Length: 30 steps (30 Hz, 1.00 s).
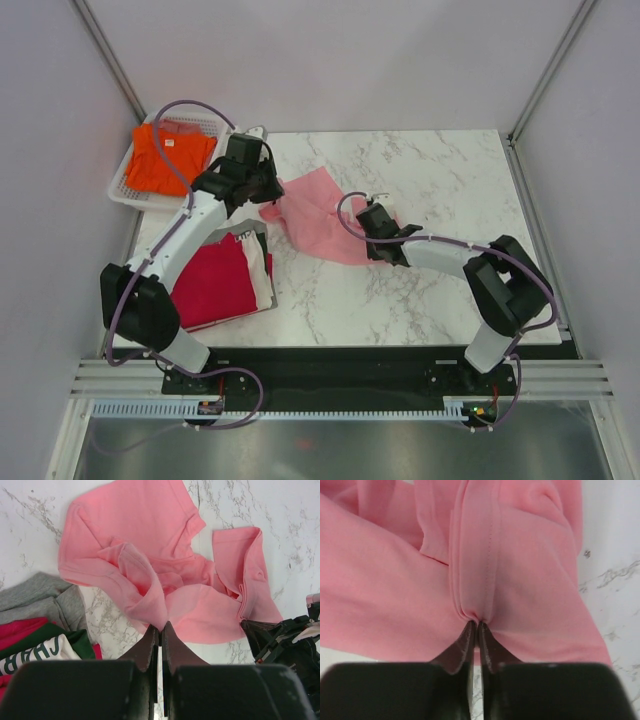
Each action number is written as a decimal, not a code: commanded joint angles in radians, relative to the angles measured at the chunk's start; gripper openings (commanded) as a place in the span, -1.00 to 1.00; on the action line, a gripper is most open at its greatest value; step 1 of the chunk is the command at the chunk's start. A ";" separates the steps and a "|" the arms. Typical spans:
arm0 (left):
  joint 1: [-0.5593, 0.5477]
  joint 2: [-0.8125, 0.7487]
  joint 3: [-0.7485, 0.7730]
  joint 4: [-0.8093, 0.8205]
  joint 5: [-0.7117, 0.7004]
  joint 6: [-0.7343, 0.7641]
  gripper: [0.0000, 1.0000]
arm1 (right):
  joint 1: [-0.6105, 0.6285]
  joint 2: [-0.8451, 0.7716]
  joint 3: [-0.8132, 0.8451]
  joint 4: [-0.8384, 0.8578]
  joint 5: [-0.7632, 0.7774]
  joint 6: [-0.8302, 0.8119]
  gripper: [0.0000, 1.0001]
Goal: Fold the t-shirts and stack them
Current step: Flatten the tshirt out
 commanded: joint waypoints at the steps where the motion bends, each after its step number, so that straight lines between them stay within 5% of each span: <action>1: 0.001 -0.038 -0.014 0.051 -0.025 -0.002 -0.96 | -0.007 -0.007 0.030 -0.022 0.088 0.024 -0.91; 4: 0.001 -0.039 -0.022 0.051 -0.036 -0.001 -0.96 | -0.050 -0.061 0.024 -0.023 0.072 0.040 -1.00; 9: 0.002 -0.021 0.004 0.051 -0.042 0.001 -0.96 | -0.259 -0.243 -0.013 0.041 -0.180 0.070 -1.00; 18: 0.104 -0.031 0.208 0.000 0.047 -0.019 -0.96 | -0.585 -0.293 0.229 -0.091 -0.447 0.096 -1.00; 30: 0.137 -0.338 0.282 -0.056 -0.026 -0.030 -0.96 | -0.757 -0.617 0.320 -0.201 -0.411 0.119 -1.00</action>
